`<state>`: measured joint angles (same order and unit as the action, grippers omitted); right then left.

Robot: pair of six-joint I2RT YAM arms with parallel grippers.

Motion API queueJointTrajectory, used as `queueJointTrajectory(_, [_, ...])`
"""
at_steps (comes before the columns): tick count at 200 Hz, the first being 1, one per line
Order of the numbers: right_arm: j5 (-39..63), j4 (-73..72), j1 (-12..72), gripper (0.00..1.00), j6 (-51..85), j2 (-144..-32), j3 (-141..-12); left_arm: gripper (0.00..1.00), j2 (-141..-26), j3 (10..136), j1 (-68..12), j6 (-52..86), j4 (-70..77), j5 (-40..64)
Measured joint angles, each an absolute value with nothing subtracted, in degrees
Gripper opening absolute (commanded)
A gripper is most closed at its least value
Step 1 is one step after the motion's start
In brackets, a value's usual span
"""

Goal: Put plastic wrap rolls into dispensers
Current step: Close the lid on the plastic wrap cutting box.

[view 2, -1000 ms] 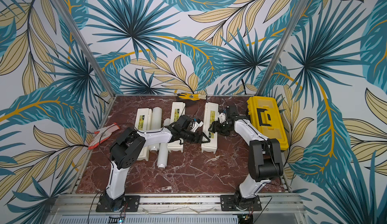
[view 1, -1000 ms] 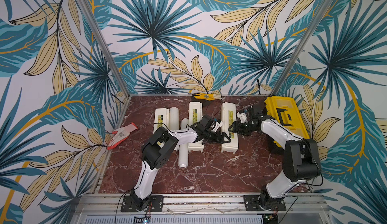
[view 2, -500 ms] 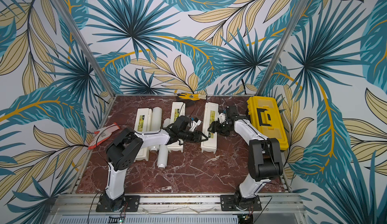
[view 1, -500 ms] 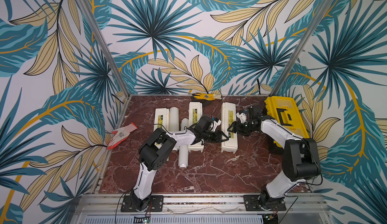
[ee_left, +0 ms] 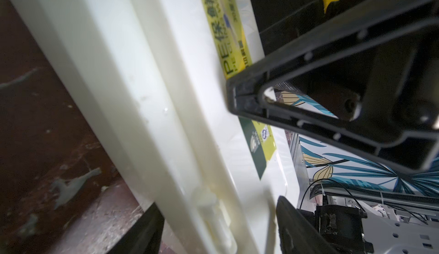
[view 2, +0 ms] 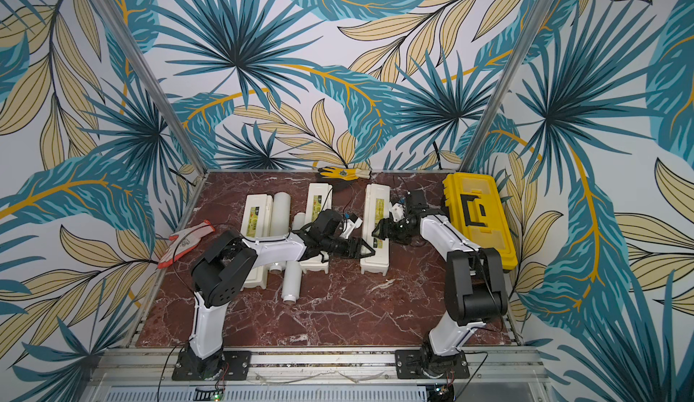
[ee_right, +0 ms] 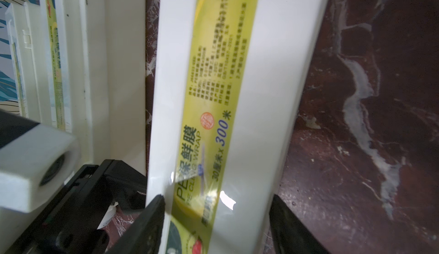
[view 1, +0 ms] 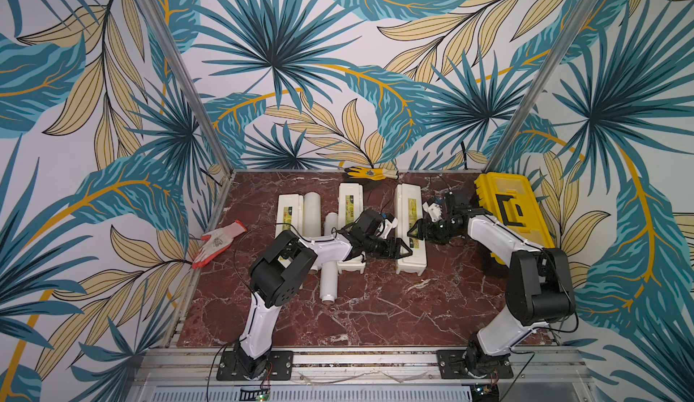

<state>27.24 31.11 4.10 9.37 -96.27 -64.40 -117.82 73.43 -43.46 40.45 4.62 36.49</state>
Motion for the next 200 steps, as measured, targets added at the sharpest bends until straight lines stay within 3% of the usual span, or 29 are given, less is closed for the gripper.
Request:
queueJointTrajectory(77, [27.2,31.5,4.1,0.68,7.9,-95.1,-63.2,0.49,-117.1,72.5,-43.6,41.5,4.2,35.4])
queueJointTrajectory(98, [28.6,33.5,4.4,0.72,7.5,-95.0,-62.4,0.55,-117.1,71.5,-43.7,41.7,4.8,35.6])
queueJointTrajectory(117, [28.6,34.5,4.6,0.74,7.2,-94.7,-62.2,0.70,-116.6,70.9,-44.0,40.9,4.8,35.1])
queueJointTrajectory(140, [28.6,35.6,4.8,0.75,7.2,-94.6,-62.2,0.71,-116.4,70.5,-44.9,40.1,4.8,33.6])
queueJointTrajectory(174, [28.9,36.0,5.1,0.91,7.9,-94.4,-61.6,0.70,-116.8,73.4,-45.0,38.1,1.1,33.3])
queueJointTrajectory(200, [28.9,36.5,5.0,0.96,8.6,-94.0,-61.1,0.67,-117.2,74.7,-45.0,37.2,-1.6,33.5])
